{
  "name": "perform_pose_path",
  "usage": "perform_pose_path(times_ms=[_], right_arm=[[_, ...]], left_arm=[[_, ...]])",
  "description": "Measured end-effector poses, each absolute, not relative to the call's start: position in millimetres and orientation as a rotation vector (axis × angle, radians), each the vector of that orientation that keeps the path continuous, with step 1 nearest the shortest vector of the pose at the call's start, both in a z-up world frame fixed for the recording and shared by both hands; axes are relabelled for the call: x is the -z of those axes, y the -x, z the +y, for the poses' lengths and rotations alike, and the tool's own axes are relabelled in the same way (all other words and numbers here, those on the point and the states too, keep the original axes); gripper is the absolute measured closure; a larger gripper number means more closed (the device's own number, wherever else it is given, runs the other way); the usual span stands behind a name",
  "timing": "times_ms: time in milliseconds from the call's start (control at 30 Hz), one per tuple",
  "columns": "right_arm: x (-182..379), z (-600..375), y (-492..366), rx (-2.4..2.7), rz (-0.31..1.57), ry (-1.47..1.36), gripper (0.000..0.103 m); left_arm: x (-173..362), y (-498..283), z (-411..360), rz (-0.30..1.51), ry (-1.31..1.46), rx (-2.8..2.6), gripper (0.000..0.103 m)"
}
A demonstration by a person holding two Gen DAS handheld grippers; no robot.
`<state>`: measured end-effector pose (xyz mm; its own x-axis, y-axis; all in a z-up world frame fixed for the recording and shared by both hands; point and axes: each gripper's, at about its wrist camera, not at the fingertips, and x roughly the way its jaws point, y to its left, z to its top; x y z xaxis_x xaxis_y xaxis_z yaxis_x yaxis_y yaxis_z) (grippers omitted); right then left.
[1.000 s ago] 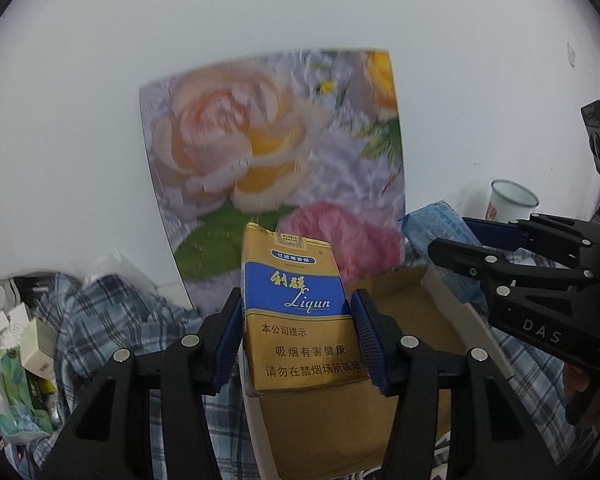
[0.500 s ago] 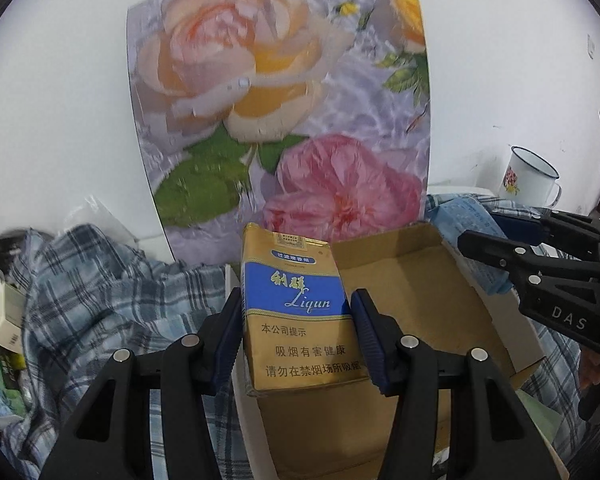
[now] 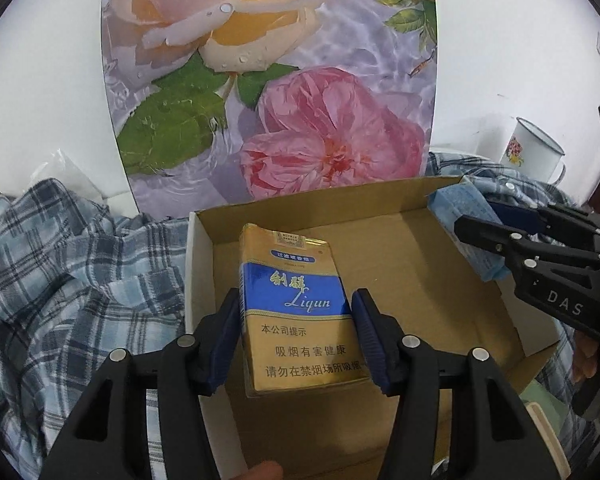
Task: Organize soft objects
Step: 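Lower the cigarette pack and soap bar into the cardboard box and open both tools, then lift both tools away from the box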
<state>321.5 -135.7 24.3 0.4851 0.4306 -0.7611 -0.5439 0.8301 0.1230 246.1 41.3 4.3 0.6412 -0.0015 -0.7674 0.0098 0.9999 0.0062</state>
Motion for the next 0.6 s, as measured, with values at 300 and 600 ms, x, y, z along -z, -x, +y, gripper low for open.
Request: perform_pose_path(times_ms=[300,600], right_arm=[[-42,-140,-318,-0.572,0.827,0.115,0.006],[-64,-141,-312,-0.570,0.764,0.131,0.001]], left_arm=[[-15,-246,42,0.803,0.031,0.029,0.000],[-33,-239,47,0.751,0.036,0.012,0.000]])
